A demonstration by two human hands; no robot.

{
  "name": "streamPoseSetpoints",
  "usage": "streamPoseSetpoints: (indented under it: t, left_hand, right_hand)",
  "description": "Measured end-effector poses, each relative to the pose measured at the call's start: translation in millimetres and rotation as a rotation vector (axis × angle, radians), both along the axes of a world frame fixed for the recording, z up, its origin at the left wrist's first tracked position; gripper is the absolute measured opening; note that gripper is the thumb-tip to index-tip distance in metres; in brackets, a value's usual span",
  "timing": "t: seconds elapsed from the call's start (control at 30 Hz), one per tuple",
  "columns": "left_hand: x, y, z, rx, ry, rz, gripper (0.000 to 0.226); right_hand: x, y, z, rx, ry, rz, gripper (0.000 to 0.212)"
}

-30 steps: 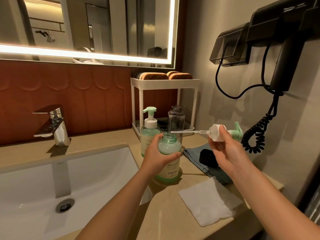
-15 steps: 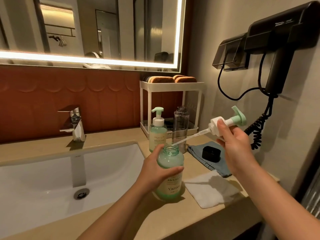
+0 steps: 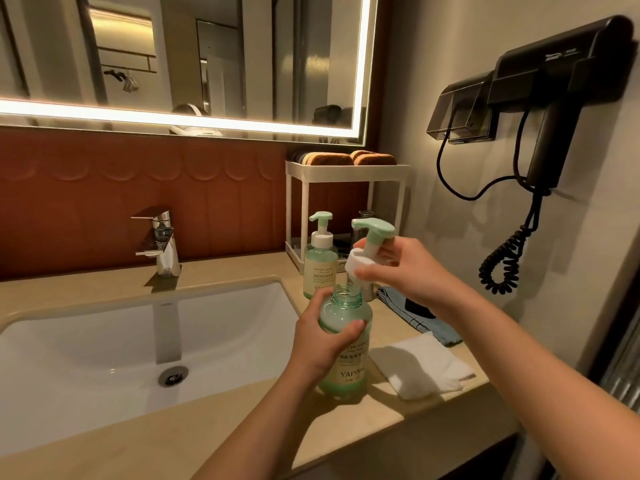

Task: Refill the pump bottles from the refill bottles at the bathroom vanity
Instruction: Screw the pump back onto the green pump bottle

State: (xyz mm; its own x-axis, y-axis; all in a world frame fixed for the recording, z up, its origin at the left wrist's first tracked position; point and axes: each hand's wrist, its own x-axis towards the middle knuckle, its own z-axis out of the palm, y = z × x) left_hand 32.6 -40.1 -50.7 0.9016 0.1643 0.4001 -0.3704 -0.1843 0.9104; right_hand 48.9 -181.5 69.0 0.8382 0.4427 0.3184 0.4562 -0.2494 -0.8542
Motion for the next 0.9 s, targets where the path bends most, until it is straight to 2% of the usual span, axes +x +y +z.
streamPoseSetpoints:
  t: [0.1, 0.2, 0.4, 0.67, 0.9]
  left_hand:
    - [0, -5, -1, -0.05, -0.008, 0.004, 0.06]
    - [1, -6, -3, -0.086, -0.015, 0.011, 0.065]
    - [2, -7, -5, -0.098, -0.02, 0.028, 0.06]
    - [4, -8, -7, -0.109, -0.028, 0.032, 0.062]
    - [3, -8, -6, -0.114, -0.041, 0.02, 0.056]
  right_hand:
    - [3, 4, -2, -0.07, 0.025, 0.034, 0.033]
    - [7, 5, -4, -0.083, 0.049, 0.072, 0.034]
    - [13, 8, 3, -0.202, -0.01, 0.134, 0.037]
    - [17, 6, 0, -0.194, -0.015, 0.156, 0.043]
    - [19, 8, -14, -0.242, 0.018, 0.185, 0.036]
